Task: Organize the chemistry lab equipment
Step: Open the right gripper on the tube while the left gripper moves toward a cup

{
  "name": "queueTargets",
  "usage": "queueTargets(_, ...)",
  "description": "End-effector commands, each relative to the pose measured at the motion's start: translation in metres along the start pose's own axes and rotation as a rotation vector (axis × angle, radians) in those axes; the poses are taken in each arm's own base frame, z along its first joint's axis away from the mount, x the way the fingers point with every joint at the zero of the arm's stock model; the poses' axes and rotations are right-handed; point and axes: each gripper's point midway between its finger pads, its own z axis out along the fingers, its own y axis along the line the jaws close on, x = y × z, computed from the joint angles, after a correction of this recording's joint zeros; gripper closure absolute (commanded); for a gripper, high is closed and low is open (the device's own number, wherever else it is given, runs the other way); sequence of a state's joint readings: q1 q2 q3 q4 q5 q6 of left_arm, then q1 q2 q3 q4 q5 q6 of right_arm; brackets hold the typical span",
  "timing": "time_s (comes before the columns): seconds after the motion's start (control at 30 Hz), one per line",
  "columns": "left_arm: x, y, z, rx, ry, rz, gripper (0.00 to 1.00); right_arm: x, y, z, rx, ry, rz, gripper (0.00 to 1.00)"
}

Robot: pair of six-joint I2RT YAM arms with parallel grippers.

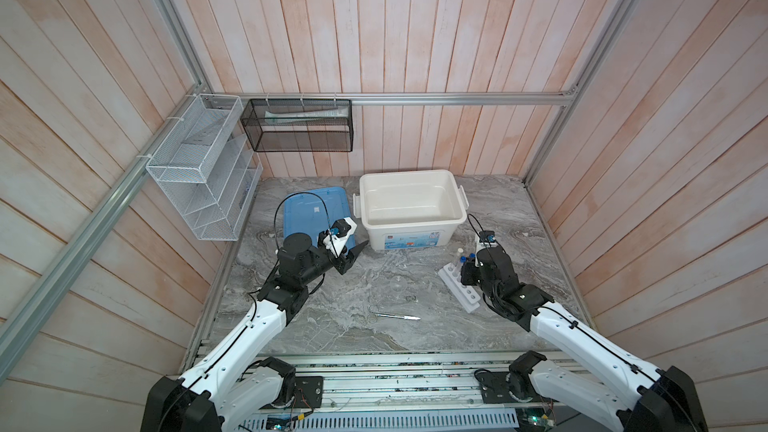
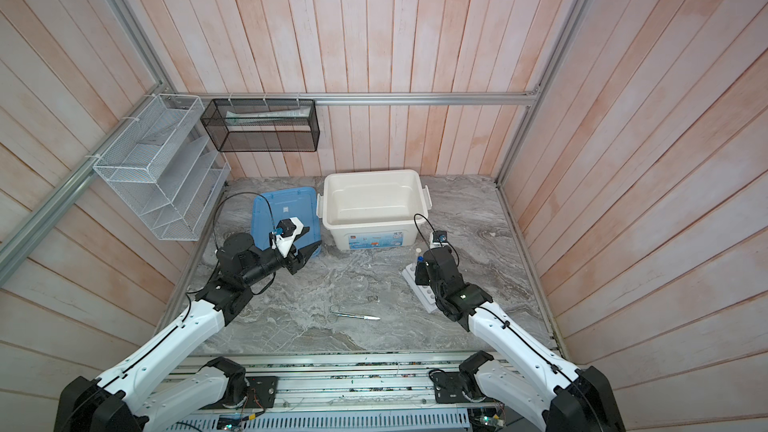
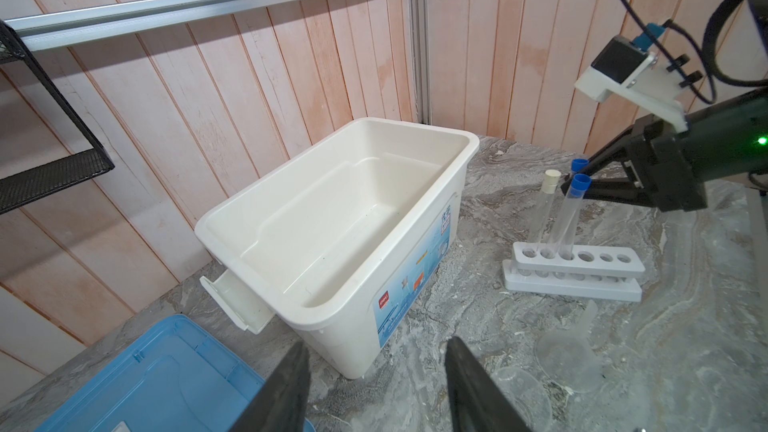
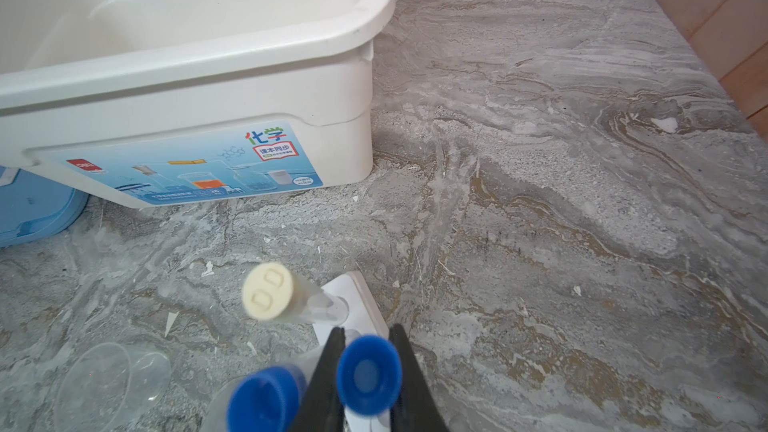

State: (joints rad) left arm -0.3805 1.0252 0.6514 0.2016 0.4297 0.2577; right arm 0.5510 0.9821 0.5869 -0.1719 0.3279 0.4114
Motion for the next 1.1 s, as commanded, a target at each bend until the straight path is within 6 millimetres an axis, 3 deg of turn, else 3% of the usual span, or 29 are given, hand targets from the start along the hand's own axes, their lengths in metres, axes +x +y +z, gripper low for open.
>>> queueTargets(0.0, -0.003, 0.003, 0.000, -0.006, -0.003, 0.000, 0.46, 0.002, -0.001, 0.003, 0.014, -0.006, -0.019, 0.91)
queueTargets(0.47, -0.001, 0.002, 0.000, -0.005, 0.002, -0.004, 0.46, 0.008, -0.002, 0.008, 0.028, -0.004, -0.039, 0.88)
queueTargets(0.67, 0.006, 0.002, 0.005, 0.005, 0.036, -0.031, 0.45, 0.008, -0.002, 0.006, 0.032, -0.005, -0.048, 0.70)
queueTargets(0.9, 0.018, -0.007, 0.016, 0.031, 0.100, -0.114, 0.45, -0.022, 0.006, -0.014, -0.003, -0.067, -0.040, 0.63)
queueTargets(1.07, 0.030, -0.025, 0.025, 0.028, 0.157, -0.144, 0.46, -0.054, 0.008, -0.037, -0.015, -0.138, -0.051, 0.62)
